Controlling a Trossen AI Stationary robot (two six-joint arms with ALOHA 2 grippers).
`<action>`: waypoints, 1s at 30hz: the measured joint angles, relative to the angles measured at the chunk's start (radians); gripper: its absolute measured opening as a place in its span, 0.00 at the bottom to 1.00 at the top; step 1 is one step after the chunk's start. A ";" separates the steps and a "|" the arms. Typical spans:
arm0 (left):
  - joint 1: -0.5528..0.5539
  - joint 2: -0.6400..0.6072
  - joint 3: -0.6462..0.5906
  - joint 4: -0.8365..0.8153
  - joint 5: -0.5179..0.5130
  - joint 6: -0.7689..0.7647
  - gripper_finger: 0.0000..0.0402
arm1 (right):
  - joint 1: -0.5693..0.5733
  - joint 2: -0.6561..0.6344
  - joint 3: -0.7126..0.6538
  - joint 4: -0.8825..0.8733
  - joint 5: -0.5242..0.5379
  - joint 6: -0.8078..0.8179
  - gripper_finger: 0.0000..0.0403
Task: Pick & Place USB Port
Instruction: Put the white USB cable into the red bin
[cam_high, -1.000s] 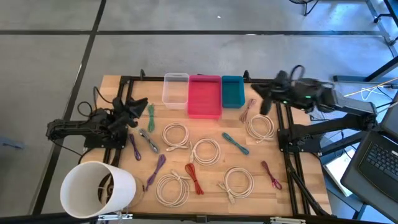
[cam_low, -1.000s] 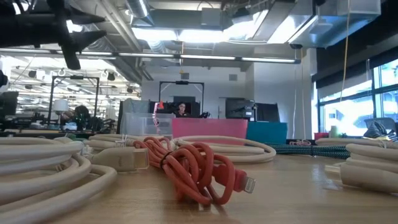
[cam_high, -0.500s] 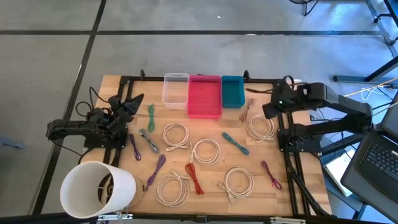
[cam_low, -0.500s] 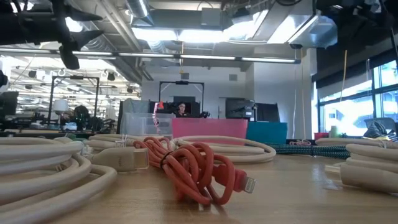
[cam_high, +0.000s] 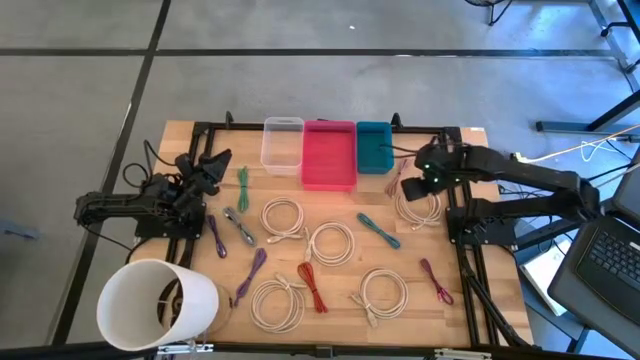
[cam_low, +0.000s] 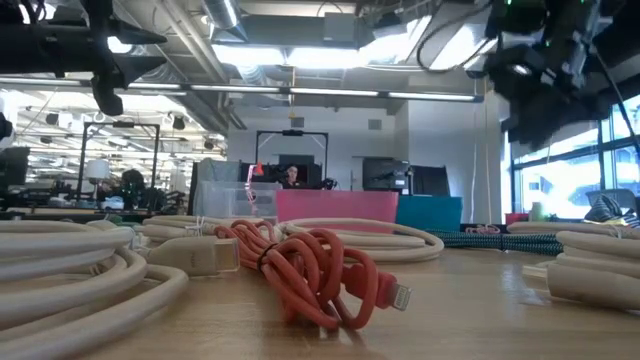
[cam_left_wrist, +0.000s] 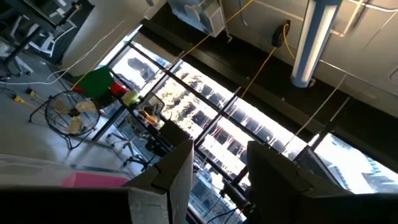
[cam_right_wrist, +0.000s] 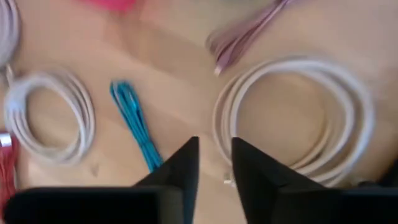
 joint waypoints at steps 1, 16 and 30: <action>0.000 0.000 0.000 0.000 0.000 0.000 0.36 | -0.004 0.005 -0.022 0.018 -0.024 -0.020 0.29; 0.000 0.000 0.000 -0.028 -0.011 0.000 0.36 | -0.009 0.048 -0.252 0.194 -0.098 -0.164 0.47; 0.000 0.000 0.000 -0.028 -0.053 0.000 0.36 | -0.009 0.074 -0.440 0.427 -0.115 -0.105 0.38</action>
